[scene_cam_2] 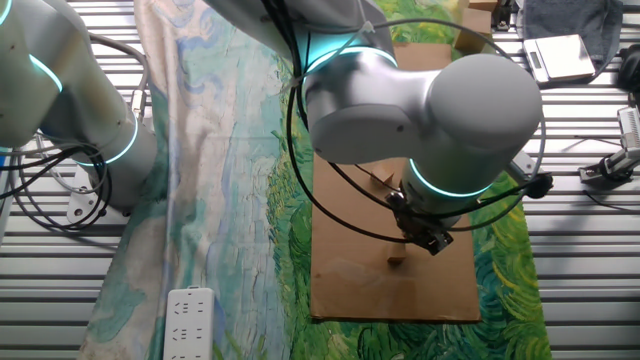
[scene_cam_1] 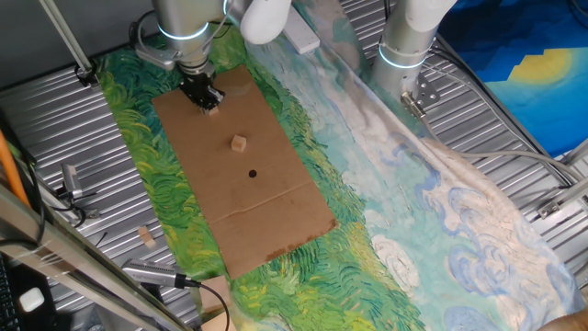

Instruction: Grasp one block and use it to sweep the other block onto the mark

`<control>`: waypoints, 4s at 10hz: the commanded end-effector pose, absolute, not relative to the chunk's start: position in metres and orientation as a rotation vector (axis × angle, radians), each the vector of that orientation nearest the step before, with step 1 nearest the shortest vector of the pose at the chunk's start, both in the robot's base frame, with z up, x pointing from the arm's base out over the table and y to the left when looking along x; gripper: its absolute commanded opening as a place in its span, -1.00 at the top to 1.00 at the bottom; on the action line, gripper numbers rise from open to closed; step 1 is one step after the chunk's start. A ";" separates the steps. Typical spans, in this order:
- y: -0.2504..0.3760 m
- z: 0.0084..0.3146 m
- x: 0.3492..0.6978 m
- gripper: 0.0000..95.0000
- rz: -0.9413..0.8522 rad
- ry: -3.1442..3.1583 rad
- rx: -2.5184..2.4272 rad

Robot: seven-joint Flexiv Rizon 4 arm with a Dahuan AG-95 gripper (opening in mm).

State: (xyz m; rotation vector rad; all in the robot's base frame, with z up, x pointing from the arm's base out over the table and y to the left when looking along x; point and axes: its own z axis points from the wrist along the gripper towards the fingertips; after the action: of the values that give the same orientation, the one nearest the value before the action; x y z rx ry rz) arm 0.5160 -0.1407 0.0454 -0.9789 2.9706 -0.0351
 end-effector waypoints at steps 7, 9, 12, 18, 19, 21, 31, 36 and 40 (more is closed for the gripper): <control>-0.174 0.070 0.489 0.60 -0.038 2.879 -1.220; -0.181 0.071 0.486 0.20 -0.024 2.812 -1.338; -0.184 0.063 0.483 -0.60 0.013 2.709 -1.464; -0.190 0.041 0.485 -0.20 -0.054 2.563 -1.726; -0.190 0.039 0.485 -0.20 -0.061 2.567 -1.727; -0.189 0.035 0.487 -0.20 -0.089 2.566 -1.742; -0.180 0.028 0.491 1.00 -0.111 2.628 -1.664; -0.176 0.027 0.493 1.00 -0.105 2.662 -1.604; -0.176 0.027 0.493 0.60 -0.101 2.637 -1.640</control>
State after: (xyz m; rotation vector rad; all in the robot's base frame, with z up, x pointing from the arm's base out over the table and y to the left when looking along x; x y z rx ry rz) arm 0.4930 -0.1760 0.0271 -1.6487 2.6319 -0.1026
